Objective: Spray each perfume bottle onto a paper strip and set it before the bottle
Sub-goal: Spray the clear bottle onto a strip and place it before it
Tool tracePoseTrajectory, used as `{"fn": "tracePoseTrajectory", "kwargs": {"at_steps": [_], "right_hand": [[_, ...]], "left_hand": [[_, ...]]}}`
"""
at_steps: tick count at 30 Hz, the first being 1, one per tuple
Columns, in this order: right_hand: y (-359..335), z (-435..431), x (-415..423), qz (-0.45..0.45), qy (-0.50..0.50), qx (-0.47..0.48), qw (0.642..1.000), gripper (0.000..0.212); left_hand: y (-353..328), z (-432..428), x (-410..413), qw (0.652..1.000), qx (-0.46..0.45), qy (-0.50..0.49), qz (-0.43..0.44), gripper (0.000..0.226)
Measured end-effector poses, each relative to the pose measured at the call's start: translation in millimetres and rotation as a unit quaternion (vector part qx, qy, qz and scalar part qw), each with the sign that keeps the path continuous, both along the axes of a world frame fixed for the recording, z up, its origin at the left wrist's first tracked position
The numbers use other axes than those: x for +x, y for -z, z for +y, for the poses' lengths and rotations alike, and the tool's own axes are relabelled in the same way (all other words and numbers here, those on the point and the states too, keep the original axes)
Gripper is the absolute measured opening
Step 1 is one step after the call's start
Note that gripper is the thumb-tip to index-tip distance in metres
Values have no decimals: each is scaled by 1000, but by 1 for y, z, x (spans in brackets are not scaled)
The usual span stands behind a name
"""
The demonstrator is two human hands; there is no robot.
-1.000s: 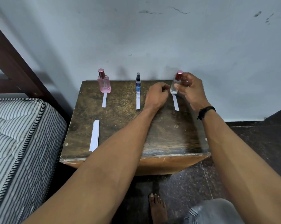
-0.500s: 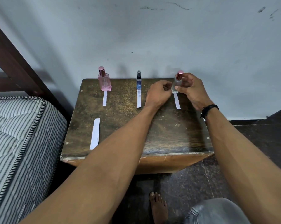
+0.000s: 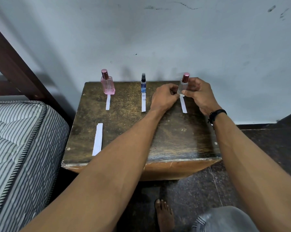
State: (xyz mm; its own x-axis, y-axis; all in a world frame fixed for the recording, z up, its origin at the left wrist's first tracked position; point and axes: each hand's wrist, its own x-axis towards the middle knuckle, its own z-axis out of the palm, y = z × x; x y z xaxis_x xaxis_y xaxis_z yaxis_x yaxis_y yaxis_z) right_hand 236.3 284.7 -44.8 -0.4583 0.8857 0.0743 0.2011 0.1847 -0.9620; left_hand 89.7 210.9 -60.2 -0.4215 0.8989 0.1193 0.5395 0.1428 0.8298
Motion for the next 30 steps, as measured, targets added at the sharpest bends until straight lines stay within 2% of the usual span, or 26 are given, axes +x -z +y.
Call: {"fn": "tracePoseTrajectory", "kwargs": {"at_steps": [10,20,30], "right_hand": [[0,1,0,9,11,0,1000,44],[3,1,1,2,10,-13,1000,54],[2,2,0,-3,15,-19,1000,53]], "left_hand": [[-1,1,1,1000,5,0,17,32],[-3,0,1,1000,7,-4,-11,32],[-6,-3,3,1000,8,-4,-11,33]]}}
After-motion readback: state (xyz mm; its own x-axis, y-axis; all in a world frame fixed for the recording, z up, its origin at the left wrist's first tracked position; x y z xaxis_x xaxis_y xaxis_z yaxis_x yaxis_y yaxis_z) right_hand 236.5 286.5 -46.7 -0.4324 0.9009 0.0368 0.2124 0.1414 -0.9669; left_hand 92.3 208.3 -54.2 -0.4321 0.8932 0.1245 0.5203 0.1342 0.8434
